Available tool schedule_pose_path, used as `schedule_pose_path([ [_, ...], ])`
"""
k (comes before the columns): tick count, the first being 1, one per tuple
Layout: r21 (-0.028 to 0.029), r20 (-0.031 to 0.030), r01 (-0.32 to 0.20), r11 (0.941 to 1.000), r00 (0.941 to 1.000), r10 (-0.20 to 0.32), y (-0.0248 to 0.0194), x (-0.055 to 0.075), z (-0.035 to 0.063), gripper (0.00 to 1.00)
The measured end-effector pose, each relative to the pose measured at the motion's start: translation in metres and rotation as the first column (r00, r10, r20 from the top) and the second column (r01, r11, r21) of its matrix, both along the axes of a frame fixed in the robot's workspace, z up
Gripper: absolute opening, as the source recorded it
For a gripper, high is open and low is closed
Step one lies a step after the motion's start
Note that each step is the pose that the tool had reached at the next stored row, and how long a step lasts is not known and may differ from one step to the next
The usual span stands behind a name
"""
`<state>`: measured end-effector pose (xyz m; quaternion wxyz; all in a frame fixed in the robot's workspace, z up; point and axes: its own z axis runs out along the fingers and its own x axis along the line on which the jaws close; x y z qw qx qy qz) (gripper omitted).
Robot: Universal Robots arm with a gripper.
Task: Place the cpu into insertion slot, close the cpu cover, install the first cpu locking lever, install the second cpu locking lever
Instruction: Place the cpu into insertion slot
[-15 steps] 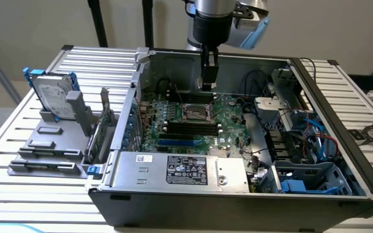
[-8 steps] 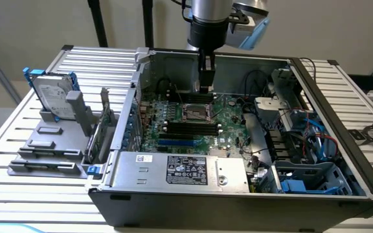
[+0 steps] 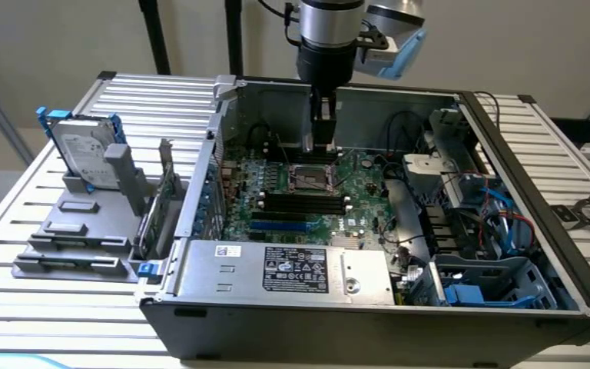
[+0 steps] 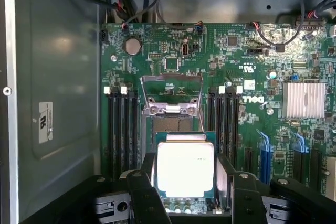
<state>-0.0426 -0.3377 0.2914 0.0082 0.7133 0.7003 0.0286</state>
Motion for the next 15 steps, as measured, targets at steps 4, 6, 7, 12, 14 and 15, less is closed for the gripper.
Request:
schedule_pose_path([
  [4, -0.0001, -0.0004, 0.000, 1.0000, 1.0000, 0.000, 0.0001, 0.000, -0.0072, 0.55],
  [6, 0.0002, -0.0011, 0.000, 1.0000, 1.0000, 0.000, 0.0003, 0.000, -0.0110, 0.55],
  [7, 0.0000, -0.0024, 0.000, 1.0000, 1.0000, 0.000, 0.0004, 0.000, -0.0126, 0.55],
  [12, 0.0000, -0.0140, 0.000, 1.0000, 0.9999, 0.000, 0.0014, 0.000, -0.0196, 0.55],
  [14, 0.0000, -0.0173, 0.000, 1.0000, 0.9999, 0.000, 0.0015, 0.000, -0.0226, 0.55],
  [15, 0.0000, -0.0189, 0.000, 1.0000, 0.9998, 0.000, 0.0016, 0.000, -0.0241, 0.55],
])
